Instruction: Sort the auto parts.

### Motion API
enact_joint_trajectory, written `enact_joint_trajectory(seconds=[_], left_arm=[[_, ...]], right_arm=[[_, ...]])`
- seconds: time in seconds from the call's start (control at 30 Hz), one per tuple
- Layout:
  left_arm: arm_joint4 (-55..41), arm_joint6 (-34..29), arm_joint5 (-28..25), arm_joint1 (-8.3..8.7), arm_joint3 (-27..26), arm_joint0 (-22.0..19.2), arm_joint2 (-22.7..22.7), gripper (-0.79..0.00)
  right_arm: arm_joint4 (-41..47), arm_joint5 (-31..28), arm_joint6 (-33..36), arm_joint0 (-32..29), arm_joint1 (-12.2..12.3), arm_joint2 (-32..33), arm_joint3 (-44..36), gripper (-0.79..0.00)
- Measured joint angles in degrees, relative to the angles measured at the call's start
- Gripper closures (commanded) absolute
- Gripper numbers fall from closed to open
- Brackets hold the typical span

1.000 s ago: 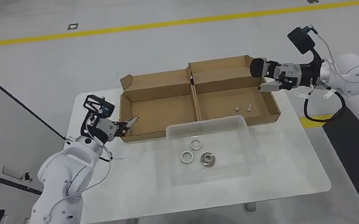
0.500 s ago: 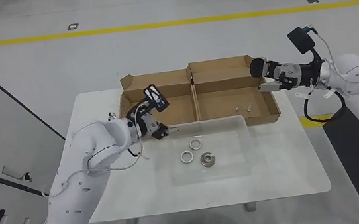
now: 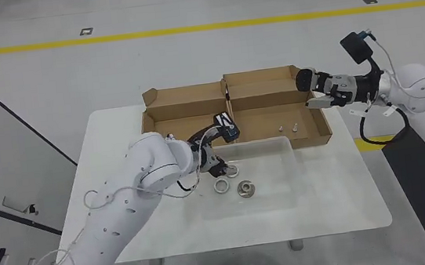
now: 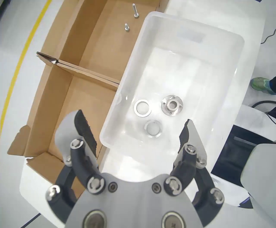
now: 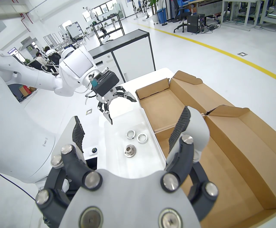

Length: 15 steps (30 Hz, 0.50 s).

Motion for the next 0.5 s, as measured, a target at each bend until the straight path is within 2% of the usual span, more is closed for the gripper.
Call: enact_joint_trajectory(seconds=[0.17,0.5], left_arm=[[-3.6,-3.1,3.0,-0.41,1.8,-0.9,2.2,-0.785],[-4.0,-3.4,2.6,-0.48,1.8,-1.3,2.7,-0.785]], right_arm=[[0.0,0.0,0.0,0.0,0.0,0.0,0.0,-0.785],[0.0,0.0,0.0,0.0,0.0,0.0,0.0,-0.785]])
